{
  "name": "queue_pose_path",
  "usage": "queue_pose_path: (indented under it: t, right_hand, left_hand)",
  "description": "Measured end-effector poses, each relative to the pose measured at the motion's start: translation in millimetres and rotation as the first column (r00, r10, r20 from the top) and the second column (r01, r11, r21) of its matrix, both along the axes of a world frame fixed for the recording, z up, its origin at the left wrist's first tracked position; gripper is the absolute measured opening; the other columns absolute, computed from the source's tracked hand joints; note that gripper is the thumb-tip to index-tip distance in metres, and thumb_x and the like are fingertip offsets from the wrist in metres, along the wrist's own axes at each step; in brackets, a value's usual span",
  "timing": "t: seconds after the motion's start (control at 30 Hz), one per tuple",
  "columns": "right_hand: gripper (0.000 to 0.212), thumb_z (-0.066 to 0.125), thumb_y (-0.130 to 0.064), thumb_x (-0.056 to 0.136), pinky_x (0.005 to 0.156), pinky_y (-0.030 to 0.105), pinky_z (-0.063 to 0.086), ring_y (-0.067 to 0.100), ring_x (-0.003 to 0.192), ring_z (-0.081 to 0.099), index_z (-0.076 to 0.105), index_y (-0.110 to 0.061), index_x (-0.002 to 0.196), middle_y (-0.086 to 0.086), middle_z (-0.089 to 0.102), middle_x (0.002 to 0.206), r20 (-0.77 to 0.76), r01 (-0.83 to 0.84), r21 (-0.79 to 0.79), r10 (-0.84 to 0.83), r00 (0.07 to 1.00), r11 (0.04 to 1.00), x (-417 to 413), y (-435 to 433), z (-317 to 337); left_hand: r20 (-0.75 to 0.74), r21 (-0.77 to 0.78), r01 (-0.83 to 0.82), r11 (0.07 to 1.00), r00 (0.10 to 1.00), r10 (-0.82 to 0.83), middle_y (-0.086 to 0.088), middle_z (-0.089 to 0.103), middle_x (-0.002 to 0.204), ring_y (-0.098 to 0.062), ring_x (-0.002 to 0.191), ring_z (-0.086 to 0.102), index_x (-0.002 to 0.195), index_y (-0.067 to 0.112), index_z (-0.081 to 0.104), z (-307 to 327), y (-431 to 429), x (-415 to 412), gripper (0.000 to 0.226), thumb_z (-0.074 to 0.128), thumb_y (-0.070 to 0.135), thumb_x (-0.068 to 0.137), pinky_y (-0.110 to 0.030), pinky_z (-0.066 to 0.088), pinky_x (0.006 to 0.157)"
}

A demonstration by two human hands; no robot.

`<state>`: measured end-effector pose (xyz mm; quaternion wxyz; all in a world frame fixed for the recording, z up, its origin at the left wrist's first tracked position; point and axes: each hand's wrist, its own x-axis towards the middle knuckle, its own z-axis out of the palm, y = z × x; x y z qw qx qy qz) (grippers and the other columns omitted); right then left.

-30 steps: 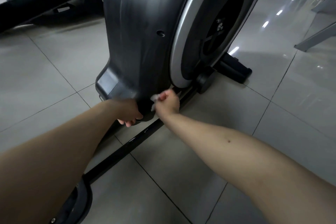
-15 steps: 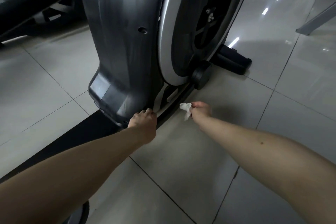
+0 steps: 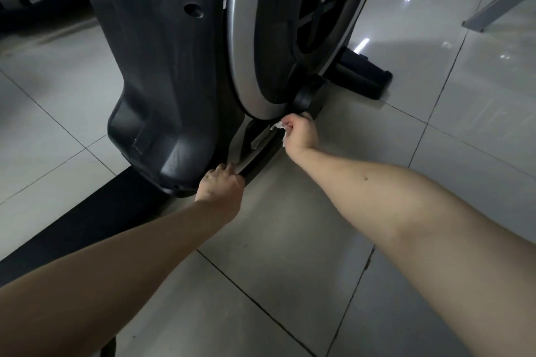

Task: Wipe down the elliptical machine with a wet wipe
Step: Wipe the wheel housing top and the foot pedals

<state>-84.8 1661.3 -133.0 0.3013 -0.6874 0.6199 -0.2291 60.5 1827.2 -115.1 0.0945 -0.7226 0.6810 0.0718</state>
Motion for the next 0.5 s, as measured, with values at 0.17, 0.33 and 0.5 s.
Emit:
queue_pose_path:
  t: [0.17, 0.33, 0.5]
  right_hand:
    - [0.02, 0.06, -0.002, 0.083, 0.06, 0.02, 0.042, 0.022, 0.078, 0.053, 0.062, -0.021, 0.084, 0.018, 0.058, 0.106, -0.082, 0.022, -0.08, -0.028, 0.996, 0.997, 4, -9, -5]
    - [0.01, 0.062, -0.015, 0.067, 0.063, 0.03, 0.041, 0.026, 0.075, 0.059, 0.054, -0.018, 0.072, 0.024, 0.062, 0.109, 0.081, 0.11, 0.013, -0.111, 0.991, 0.994, 11, -17, -37]
    - [0.007, 0.065, -0.004, 0.087, 0.053, 0.017, 0.035, 0.017, 0.072, 0.049, 0.059, -0.008, 0.089, 0.008, 0.055, 0.088, 0.084, -0.064, 0.088, 0.057, 0.995, 0.994, 32, 64, -23]
  left_hand:
    - [-0.096, -0.026, -0.018, 1.0, 0.995, 0.015, -0.003, 0.045, 0.132, -0.024, 0.123, 0.045, 0.124, 0.014, 0.063, -4, 3, 6, 0.038, 0.055, 0.0, 0.09, -0.036, 0.044, 0.106]
    - [-0.164, -0.058, -0.036, 0.998, 0.986, 0.026, -0.002, 0.044, 0.13, -0.022, 0.122, 0.044, 0.122, 0.014, 0.064, -7, 5, 10, 0.037, 0.055, -0.001, 0.09, -0.034, 0.044, 0.103]
    - [-0.175, -0.068, -0.036, 0.997, 0.984, 0.024, -0.002, 0.043, 0.129, -0.022, 0.122, 0.042, 0.128, 0.017, 0.061, -10, 8, 12, 0.039, 0.053, 0.005, 0.092, -0.034, 0.042, 0.106]
